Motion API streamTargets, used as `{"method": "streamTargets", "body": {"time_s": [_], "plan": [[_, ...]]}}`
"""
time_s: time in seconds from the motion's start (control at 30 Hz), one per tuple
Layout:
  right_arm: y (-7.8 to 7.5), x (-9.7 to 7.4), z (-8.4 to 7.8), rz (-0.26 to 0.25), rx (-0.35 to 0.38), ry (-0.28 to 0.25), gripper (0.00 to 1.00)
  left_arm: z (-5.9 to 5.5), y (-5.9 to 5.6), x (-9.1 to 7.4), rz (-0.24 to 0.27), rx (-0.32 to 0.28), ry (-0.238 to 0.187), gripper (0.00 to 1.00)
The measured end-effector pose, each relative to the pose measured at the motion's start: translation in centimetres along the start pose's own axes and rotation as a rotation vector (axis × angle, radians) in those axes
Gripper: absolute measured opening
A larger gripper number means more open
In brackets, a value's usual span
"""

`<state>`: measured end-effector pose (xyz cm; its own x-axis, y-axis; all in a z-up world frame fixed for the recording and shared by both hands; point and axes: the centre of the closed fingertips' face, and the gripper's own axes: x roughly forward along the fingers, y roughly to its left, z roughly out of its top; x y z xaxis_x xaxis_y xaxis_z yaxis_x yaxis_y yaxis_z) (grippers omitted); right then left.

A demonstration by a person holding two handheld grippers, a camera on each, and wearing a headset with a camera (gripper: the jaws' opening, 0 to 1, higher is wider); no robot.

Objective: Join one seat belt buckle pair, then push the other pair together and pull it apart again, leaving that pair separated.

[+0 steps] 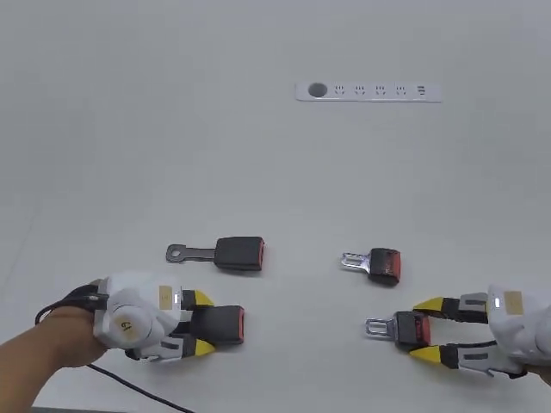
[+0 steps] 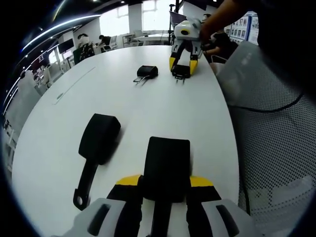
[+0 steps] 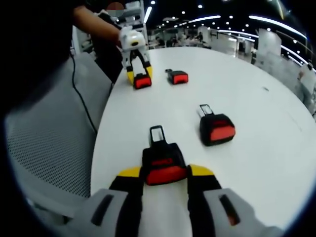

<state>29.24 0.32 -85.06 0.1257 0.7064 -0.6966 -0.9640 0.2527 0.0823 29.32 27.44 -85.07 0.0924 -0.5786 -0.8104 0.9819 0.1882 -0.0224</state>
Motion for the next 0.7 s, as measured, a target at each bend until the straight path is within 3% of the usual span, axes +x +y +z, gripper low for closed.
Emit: {"method": "streamTargets", "body": {"time_s": [0.27, 0.7], "plan": [[0.1, 0.8, 0.9, 0.0, -0.002, -0.029, 0.34, -0.1, 0.0, -0.1, -0.016, 0.0, 0.013, 0.35], [1.4, 4.6, 4.2, 0.017, -0.013, -0.078, 0.34, -0.3, 0.1, -0.1, -0.039, 0.023, 0.039, 0.35]]}}
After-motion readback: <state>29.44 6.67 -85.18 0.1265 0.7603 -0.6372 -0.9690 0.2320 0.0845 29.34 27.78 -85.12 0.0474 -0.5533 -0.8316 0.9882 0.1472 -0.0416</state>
